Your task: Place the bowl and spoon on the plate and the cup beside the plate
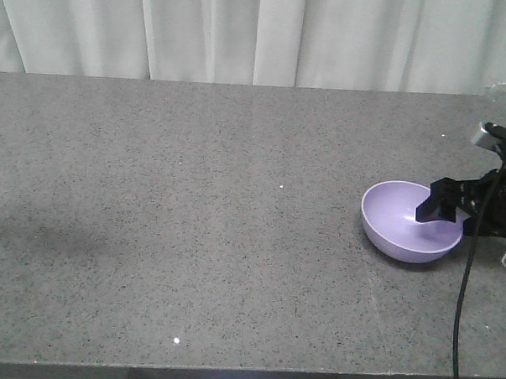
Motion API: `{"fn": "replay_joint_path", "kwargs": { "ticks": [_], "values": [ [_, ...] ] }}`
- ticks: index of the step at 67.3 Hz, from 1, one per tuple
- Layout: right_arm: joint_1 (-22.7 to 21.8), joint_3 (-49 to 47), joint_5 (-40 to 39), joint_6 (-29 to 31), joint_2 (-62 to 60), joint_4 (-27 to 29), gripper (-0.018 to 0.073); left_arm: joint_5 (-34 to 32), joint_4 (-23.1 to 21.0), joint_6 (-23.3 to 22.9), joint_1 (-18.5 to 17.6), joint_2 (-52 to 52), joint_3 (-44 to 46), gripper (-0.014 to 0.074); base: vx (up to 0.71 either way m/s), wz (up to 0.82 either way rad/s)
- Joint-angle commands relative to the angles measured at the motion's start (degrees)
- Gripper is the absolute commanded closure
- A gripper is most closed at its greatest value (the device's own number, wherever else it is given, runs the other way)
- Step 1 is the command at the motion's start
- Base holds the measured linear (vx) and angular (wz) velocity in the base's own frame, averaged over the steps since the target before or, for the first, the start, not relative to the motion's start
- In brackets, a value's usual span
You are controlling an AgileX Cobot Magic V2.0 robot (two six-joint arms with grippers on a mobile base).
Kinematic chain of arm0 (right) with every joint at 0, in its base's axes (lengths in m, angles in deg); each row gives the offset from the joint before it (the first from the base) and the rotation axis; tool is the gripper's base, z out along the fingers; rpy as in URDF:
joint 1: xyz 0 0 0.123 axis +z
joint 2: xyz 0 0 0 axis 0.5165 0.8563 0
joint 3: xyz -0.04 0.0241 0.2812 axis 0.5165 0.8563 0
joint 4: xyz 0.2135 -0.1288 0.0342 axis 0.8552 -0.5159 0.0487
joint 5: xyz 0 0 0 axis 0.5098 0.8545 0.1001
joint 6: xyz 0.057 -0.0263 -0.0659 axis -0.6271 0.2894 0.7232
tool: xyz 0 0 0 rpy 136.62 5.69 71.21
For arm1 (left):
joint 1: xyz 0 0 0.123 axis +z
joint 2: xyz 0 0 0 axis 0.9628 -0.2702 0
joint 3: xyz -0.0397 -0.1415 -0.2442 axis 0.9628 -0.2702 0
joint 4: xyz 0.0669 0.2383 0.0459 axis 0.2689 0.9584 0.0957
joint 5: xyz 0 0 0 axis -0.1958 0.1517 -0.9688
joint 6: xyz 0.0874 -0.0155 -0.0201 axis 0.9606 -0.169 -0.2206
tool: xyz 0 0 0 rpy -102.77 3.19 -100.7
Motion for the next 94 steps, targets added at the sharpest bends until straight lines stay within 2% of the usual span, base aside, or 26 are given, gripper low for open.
{"fn": "replay_joint_path", "kwargs": {
  "ticks": [1,11,28,43,52,62,74,94],
  "values": [
    [1.14,-1.78,-2.51,-0.09,-1.87,0.87,0.0018,-4.02,-1.39,0.09,-0.26,1.37,1.25,0.0604,0.00,0.00],
    [1.68,-1.78,-3.07,-3.35,-1.15,-0.81,0.0167,-3.90,-1.39,0.09,-0.26,1.37,1.25,0.0604,0.00,0.00],
    [1.68,-1.85,-3.67,-3.96,-0.95,-2.97,0.0579,-3.24,-1.39,0.09,-0.26,1.37,1.25,0.0604,0.00,0.00],
    [1.68,-6.37,0.86,-3.48,-5.49,-0.66,0.0568,-3.07,-1.33,0.09,-0.26,1.37,1.25,0.0604,0.00,0.00],
    [1.68,-9.58,5.87,0.20,-13.12,5.77,0.0566,-3.07,-1.33,0.09,-0.26,1.37,1.25,0.0604,0.00,0.00],
    [1.68,-9.94,6.53,2.98,-21.96,11.14,0.0565,-3.07,-1.33,0.09,-0.26,1.37,1.25,0.0604,0.00,0.00],
    [1.68,-9.94,7.76,2.87,-28.28,12.01,0.0565,-3.07,-1.33,0.09,-0.26,1.37,1.25,0.0604,0.00,0.00],
    [1.68,-9.94,7.98,2.81,-32.01,12.31,0.0565,-3.07,-1.33,0.09,-0.26,1.37,1.25,0.0604,0.00,0.00]
  ]
}}
